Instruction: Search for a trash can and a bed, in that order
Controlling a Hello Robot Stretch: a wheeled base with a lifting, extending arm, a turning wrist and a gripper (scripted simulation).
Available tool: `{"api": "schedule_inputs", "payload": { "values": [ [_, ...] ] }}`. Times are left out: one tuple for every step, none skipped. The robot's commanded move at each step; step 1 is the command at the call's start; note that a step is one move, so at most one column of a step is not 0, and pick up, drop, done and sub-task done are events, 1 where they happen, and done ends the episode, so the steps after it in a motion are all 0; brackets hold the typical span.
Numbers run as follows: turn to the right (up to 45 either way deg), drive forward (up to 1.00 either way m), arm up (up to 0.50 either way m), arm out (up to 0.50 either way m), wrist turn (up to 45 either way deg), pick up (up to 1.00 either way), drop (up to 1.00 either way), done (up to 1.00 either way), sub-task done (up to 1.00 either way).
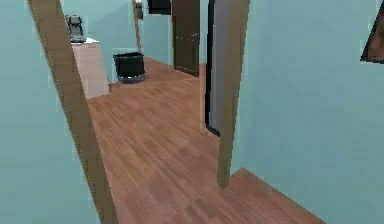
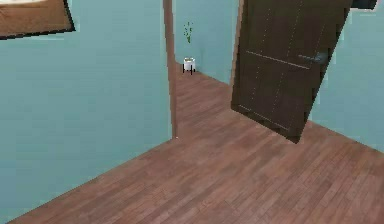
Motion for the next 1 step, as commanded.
{"api": "schedule_inputs", "payload": {
  "values": [
    [-3.0, 0.0, 0.0, 0.0, 0.0, 0.0, 0.0, 0.0, 0.0]
  ]
}}
